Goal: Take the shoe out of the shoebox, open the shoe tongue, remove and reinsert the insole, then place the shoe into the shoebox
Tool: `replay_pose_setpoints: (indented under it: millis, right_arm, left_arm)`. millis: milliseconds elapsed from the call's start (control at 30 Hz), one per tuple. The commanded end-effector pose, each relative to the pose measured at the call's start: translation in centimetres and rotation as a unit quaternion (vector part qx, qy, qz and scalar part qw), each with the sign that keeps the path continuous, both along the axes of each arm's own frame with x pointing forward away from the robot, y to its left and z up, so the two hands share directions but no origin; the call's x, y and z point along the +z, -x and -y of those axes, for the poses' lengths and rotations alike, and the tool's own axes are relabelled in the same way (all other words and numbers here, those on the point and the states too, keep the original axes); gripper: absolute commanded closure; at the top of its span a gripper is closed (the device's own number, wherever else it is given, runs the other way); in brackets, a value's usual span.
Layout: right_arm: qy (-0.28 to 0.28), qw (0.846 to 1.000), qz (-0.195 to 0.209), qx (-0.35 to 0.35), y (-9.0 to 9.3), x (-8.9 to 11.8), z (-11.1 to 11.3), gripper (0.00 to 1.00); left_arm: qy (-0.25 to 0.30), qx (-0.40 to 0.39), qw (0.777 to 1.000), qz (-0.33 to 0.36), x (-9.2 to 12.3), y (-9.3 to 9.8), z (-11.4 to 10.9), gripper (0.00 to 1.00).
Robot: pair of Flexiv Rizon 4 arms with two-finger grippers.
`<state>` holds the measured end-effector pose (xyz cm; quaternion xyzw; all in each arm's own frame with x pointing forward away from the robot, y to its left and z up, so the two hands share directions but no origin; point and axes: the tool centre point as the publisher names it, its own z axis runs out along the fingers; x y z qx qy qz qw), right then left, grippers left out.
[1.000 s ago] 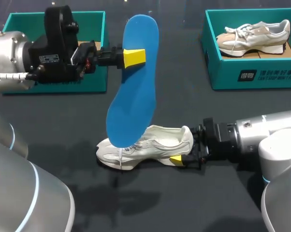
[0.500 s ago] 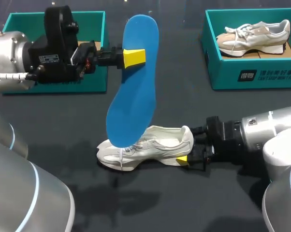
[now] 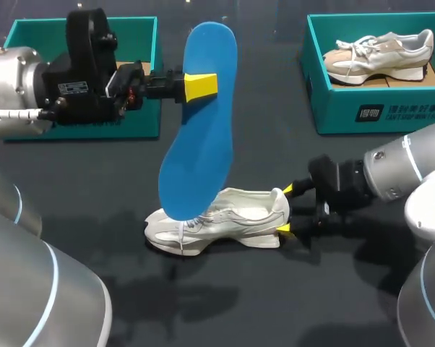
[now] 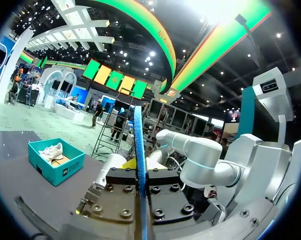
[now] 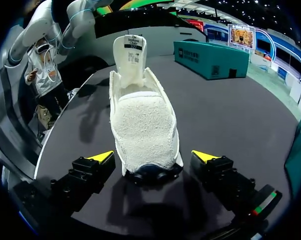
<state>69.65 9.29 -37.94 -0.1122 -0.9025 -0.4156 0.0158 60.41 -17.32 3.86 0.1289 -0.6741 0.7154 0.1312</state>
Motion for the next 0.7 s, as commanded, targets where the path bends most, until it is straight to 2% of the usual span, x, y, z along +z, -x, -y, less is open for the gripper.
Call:
replay_pose_setpoints:
  millis: [33, 233, 333, 700]
  right_arm:
    - [0.144, 0.989, -0.025, 0.009, 0.4, 1.3, 0.3, 0.00]
    - [0.209, 0.978, -0.023, -0.006, 0.5, 2.1, 0.6, 0.00]
    - [0.282, 0.959, -0.037, -0.015, 0.4, 2.7, 0.4, 0.00]
    - [0.282, 0.959, -0.037, -0.015, 0.4, 2.7, 0.4, 0.00]
  left_arm:
    - [0.001, 0.000, 1.000, 0.000, 0.0, 0.0, 0.0, 1.00]
    - [0.001, 0.000, 1.000, 0.000, 0.0, 0.0, 0.0, 1.00]
    - [0.001, 0.000, 1.000, 0.000, 0.0, 0.0, 0.0, 1.00]
    - [0.001, 0.000, 1.000, 0.000, 0.0, 0.0, 0.0, 1.00]
